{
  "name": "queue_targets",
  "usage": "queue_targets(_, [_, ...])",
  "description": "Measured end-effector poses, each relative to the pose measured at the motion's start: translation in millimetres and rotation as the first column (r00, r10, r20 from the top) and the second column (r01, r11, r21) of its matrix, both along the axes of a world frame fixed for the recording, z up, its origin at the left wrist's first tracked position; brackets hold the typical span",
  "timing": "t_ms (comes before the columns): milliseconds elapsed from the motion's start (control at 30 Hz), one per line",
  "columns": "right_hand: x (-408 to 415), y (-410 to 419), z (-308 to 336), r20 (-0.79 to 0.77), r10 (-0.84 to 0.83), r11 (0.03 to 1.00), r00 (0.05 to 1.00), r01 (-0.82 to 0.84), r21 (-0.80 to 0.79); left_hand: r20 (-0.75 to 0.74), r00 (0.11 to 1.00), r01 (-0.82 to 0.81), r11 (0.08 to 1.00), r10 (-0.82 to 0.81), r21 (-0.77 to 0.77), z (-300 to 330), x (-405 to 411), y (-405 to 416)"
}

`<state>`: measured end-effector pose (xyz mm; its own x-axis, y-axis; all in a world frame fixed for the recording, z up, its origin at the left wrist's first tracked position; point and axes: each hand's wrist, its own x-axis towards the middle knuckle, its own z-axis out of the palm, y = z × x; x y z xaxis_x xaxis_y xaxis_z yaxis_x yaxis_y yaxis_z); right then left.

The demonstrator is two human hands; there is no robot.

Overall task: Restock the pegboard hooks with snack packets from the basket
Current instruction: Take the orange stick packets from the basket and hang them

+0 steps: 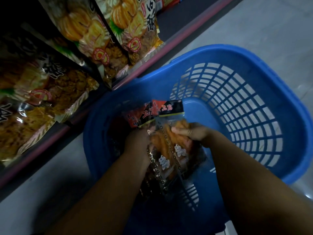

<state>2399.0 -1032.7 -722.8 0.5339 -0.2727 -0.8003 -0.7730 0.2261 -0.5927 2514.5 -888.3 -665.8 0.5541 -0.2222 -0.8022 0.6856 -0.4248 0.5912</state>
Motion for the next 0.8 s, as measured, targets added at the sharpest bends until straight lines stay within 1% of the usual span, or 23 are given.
queue_targets(33, [0.8,-2.7,8.3,0.040,-0.085,0.996,0.996,0.085,0.001,0.023,1.000,0.004,0.999,-0.003,-0.033,4.6,0.1,4.6])
queue_targets(67, [0.5,-5.2,17.8,0.075,-0.166,0.986,0.983,0.164,0.038,0.044,0.999,0.015,0.998,-0.012,-0.069,13.0,-1.9,9.5])
queue_targets(133, [-2.3,-6.4,46.0,0.153,-0.247,0.968,0.957,0.235,0.094,0.053,0.999,-0.001,0.987,0.010,-0.160,34.9,-8.0,19.4])
queue_targets(200, [-4.6,2.0,86.0,0.223,-0.291,0.957,0.930,0.284,0.061,0.059,0.996,-0.041,0.962,0.060,-0.271,66.6,-15.9,32.5])
queue_targets(267, [-6.7,18.7,134.9,0.246,-0.356,0.931,0.901,0.365,0.011,0.135,0.983,-0.072,0.938,0.124,-0.339,105.1,-22.5,49.7])
queue_targets(333, [-9.9,42.9,192.7,0.237,-0.429,0.892,0.871,0.450,-0.038,0.228,0.959,-0.083,0.940,0.165,-0.330,151.9,-24.4,71.2])
queue_targets(367, [-12.8,57.1,224.7,0.238,-0.467,0.872,0.852,0.488,-0.038,0.262,0.950,-0.086,0.947,0.171,-0.309,178.8,-25.7,83.5])
queue_targets(433, [-21.1,89.1,295.2,0.250,-0.515,0.842,0.820,0.539,-0.032,0.325,0.935,-0.070,0.972,0.142,-0.225,240.7,-25.2,109.8])
queue_targets(467, [-24.7,106.3,334.3,0.254,-0.519,0.838,0.816,0.544,-0.036,0.355,0.927,-0.059,0.983,0.119,-0.175,276.3,-24.3,124.2])
queue_targets(533, [-26.4,137.8,417.2,0.257,-0.527,0.834,0.810,0.551,-0.029,0.431,0.896,-0.058,0.991,0.106,-0.123,352.4,-20.4,153.0])
queue_targets(600, [-19.1,167.0,502.1,0.276,-0.485,0.858,0.830,0.513,-0.033,0.510,0.857,-0.041,0.996,0.076,-0.079,436.0,-14.4,179.3])
queue_targets(667, [-2.5,196.7,584.3,0.327,-0.416,0.890,0.848,0.454,-0.047,0.582,0.811,-0.015,0.997,0.056,-0.075,517.6,-2.1,205.6])
queue_targets(733, [23.2,222.6,659.9,0.386,-0.368,0.908,0.846,0.416,-0.046,0.655,0.751,-0.025,0.994,0.088,-0.105,591.3,15.9,228.3])
queue_targets(800, [53.0,244.1,725.6,0.465,-0.280,0.933,0.840,0.352,-0.074,0.725,0.679,-0.034,0.991,0.118,-0.129,658.2,36.0,250.1])
